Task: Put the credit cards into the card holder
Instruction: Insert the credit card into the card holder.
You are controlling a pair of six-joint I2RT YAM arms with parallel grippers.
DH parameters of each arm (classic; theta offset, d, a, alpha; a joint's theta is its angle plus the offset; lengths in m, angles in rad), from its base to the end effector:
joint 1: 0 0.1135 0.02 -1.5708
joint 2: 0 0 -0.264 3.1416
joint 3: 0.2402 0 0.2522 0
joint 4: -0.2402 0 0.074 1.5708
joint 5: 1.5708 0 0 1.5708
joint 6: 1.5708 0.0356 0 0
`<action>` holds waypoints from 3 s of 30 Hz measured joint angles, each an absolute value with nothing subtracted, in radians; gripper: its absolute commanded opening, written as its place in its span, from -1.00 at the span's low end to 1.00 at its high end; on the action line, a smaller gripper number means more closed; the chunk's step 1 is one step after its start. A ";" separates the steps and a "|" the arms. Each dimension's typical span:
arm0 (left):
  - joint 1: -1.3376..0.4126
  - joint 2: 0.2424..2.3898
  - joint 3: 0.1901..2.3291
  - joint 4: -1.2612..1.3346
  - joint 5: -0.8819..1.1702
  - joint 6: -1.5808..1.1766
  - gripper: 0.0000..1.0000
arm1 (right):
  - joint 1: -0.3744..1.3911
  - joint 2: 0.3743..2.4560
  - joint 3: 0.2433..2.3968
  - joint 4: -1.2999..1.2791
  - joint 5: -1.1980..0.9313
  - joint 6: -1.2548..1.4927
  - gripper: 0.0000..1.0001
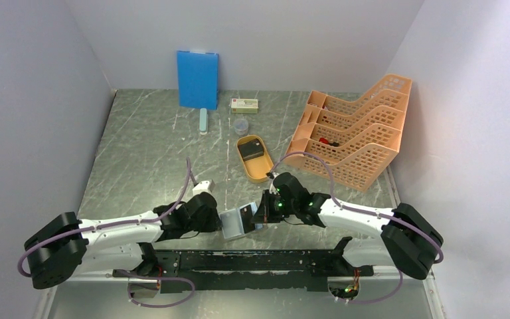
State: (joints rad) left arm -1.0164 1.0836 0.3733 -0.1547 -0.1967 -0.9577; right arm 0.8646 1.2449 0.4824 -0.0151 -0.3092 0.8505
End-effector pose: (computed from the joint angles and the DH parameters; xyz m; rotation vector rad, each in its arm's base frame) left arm 0.1069 -0.1595 0.1496 -0.0176 2.5228 -0.6377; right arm 0.1416 0.1827 0.1621 -0.1901 2.6284 1.1010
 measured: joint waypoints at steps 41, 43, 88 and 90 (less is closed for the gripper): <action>-1.016 1.122 0.357 -0.105 -0.215 -0.977 -0.73 | 0.847 1.285 0.453 0.101 -0.310 0.908 -1.00; -1.016 1.122 0.357 -0.105 -0.215 -0.977 -0.73 | 0.847 1.291 0.448 0.106 -0.312 0.912 -1.00; -1.016 1.148 0.359 -0.074 -0.221 -0.981 -0.75 | 0.800 1.246 0.379 0.170 -0.324 0.948 -1.00; -1.016 1.148 0.359 -0.074 -0.221 -0.981 -0.75 | 0.800 1.246 0.377 0.174 -0.325 0.953 -1.00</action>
State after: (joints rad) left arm -1.0161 1.1477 0.3588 -0.0742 -0.2207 -0.9810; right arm 0.8001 1.2461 0.3775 0.1741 -0.3248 0.9531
